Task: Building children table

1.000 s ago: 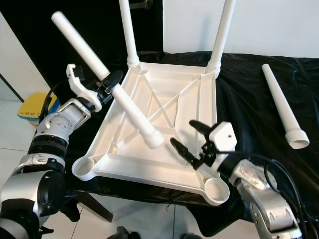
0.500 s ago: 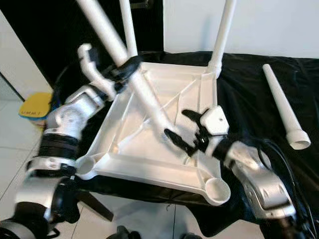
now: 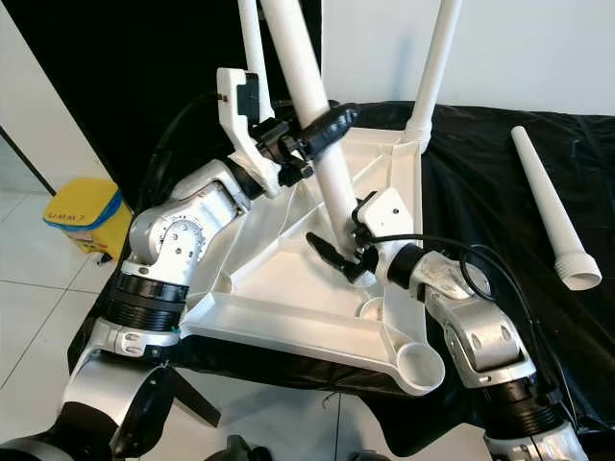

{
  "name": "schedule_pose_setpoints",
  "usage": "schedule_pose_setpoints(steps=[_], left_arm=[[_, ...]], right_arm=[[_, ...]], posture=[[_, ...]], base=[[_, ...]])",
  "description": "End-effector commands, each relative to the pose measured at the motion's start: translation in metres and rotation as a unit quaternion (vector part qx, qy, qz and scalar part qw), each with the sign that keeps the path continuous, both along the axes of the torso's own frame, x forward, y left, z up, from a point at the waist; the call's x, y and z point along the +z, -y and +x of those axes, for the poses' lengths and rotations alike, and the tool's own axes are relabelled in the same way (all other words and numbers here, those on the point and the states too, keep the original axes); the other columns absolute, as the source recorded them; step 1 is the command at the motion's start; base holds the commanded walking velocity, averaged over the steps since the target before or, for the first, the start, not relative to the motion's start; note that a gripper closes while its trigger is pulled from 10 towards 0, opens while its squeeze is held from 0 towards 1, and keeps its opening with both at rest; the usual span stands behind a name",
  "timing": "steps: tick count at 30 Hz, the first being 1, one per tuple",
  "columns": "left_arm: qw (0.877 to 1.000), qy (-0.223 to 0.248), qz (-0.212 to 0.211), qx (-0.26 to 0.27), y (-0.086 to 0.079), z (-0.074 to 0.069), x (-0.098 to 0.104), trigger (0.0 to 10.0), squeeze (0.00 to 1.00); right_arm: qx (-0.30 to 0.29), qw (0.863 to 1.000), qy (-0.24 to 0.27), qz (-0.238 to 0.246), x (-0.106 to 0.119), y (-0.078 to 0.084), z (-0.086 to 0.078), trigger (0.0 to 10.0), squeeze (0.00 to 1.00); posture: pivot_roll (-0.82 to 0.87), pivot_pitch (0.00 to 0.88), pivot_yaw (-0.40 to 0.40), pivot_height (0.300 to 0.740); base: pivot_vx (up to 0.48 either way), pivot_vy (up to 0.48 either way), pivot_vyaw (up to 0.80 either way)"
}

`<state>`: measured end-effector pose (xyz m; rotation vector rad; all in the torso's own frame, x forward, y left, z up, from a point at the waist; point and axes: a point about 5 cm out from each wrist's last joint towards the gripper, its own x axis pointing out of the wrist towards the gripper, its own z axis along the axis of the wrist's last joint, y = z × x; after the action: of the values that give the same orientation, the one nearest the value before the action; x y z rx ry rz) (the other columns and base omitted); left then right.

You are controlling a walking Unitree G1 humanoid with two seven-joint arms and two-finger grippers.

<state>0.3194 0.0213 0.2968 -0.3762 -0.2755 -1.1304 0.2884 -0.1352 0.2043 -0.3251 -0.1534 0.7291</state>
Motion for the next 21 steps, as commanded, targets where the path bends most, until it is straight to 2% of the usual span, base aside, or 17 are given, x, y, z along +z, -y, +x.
schedule_pose_setpoints(steps=[1,8,9,10,11,21], left_arm=[[1.000,0.006,0.008,-0.001,0.002,-0.004,0.001,10.0,0.00],[1.000,0.018,0.009,-0.012,0.011,-0.012,0.005,10.0,0.00],[1.000,0.021,0.010,-0.015,0.013,-0.014,0.006,10.0,0.00],[1.000,0.021,0.010,-0.015,0.013,-0.014,0.006,10.0,0.00],[1.000,0.023,0.011,-0.016,0.014,-0.015,0.006,10.0,0.00],[0.999,0.026,0.012,-0.021,0.022,-0.022,0.007,10.0,0.00]], right_arm=[[0.002,1.000,0.001,-0.005,-0.001,-0.002,0.001,10.0,0.00],[-0.011,1.000,0.002,-0.007,-0.002,-0.004,0.007,10.0,0.00],[-0.013,1.000,0.004,-0.007,-0.002,-0.005,0.009,8.7,0.00],[-0.013,1.000,0.004,-0.007,-0.002,-0.005,0.009,8.7,0.00],[-0.016,1.000,0.008,-0.007,-0.002,-0.005,0.010,0.0,0.00],[-0.030,0.999,0.000,0.012,-0.005,-0.005,0.012,0.0,0.00]], posture=[[-0.19,0.035,0.029,0.740],[-0.18,0.036,0.026,0.740],[-0.18,0.037,0.026,0.740],[-0.18,0.037,0.026,0.740],[-0.18,0.036,0.026,0.740],[-0.19,0.047,0.030,0.740]], base=[[0.000,0.000,0.00],[0.000,0.000,0.00],[0.000,0.000,0.00],[0.000,0.000,0.00],[0.000,0.000,0.00],[0.000,0.000,0.00]])
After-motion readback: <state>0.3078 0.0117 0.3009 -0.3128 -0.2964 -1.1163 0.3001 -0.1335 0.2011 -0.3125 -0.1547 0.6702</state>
